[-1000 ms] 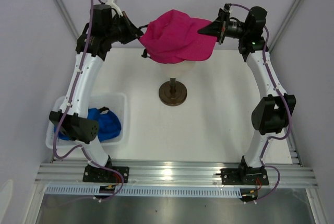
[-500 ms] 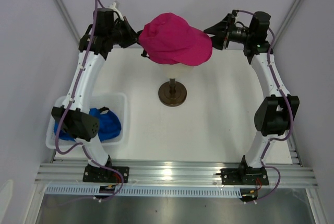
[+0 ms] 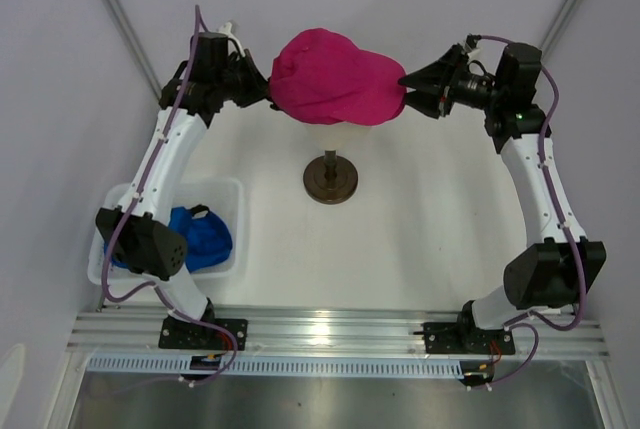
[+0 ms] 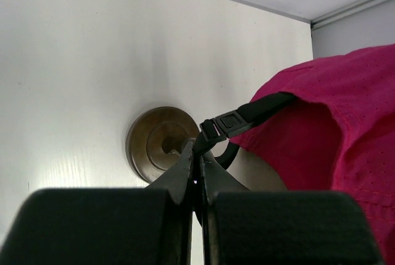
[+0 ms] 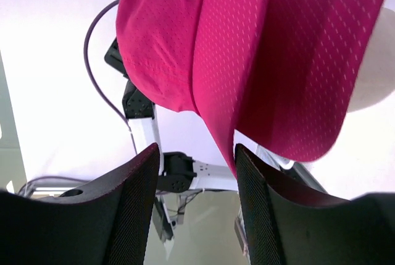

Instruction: Stack the hats

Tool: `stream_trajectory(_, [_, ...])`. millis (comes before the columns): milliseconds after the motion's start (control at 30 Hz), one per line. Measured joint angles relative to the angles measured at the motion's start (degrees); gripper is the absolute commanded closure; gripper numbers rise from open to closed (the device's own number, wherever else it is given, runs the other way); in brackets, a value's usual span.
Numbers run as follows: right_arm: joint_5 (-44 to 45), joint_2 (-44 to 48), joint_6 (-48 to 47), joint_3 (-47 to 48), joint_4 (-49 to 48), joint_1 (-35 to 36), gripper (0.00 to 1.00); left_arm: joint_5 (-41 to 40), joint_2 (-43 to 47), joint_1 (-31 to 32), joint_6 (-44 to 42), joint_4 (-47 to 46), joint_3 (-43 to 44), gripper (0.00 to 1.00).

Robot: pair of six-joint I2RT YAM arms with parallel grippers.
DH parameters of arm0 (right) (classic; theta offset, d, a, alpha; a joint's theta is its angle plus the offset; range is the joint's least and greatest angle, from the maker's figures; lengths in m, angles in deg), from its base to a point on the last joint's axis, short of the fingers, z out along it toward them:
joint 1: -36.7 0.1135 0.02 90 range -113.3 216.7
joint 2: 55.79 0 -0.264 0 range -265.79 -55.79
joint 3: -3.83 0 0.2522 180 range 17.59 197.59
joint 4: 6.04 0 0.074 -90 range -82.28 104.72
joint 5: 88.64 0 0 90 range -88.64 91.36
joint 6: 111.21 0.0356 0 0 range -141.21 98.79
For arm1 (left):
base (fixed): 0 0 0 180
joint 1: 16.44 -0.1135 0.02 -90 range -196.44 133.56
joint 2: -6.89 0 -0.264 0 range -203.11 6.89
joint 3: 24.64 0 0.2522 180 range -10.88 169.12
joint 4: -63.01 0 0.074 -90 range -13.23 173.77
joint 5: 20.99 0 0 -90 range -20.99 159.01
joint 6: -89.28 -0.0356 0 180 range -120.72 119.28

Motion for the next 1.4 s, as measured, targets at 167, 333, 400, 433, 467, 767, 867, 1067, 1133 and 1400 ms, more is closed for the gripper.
stream_trajectory(167, [2.58, 2.51, -0.85, -2.97, 1.57, 0.02, 0.49, -0.79, 1.86, 0.48, 0.0, -1.11, -2.29, 0.99])
stream_trajectory(333, [3.78, 2.27, -1.07, -3.82, 1.81, 0.35, 0.6, -1.55, 3.82, 0.52, 0.02, -2.27, -3.82, 0.99])
stream_trajectory(400, [3.96, 2.01, -1.29, -3.82, 1.73, 0.68, 0.7, -1.64, 4.17, 0.52, 0.02, -2.49, -3.85, 0.99])
stream_trajectory(433, [3.98, 1.88, -1.36, -3.82, 1.62, 0.87, 0.82, -1.68, 4.31, 0.52, 0.0, -2.6, -3.85, 0.99])
stream_trajectory(467, [4.02, 1.68, -1.4, -3.8, 1.46, 1.07, 0.89, -1.75, 4.46, 0.52, 0.0, -2.62, -3.85, 0.99])
stream_trajectory(767, [2.93, 0.5, 2.82, -2.38, -3.96, 0.26, 1.0, -3.04, 5.95, 0.52, -0.2, -2.6, -3.87, 0.99])
stream_trajectory(867, [2.12, -0.35, 3.37, -0.72, -3.96, -0.31, 1.0, -4.13, 6.19, 0.94, -0.63, -2.58, -3.87, 0.99])
stream_trajectory(1067, [-0.63, -1.77, 3.89, -0.55, -3.67, -3.32, 1.0, -7.06, 8.28, 3.23, -1.7, -2.16, -4.9, 0.99])
stream_trajectory(1133, [-1.44, -2.29, 3.96, -0.55, -3.56, -4.15, 1.0, -7.52, 9.64, 4.02, -1.7, -2.14, -6.19, 0.99])
stream_trajectory(1400, [-3.8, -3.93, 3.37, -0.48, -2.56, -4.7, 1.0, -9.16, 12.66, 4.92, -1.57, -3.19, -10.97, 0.99])
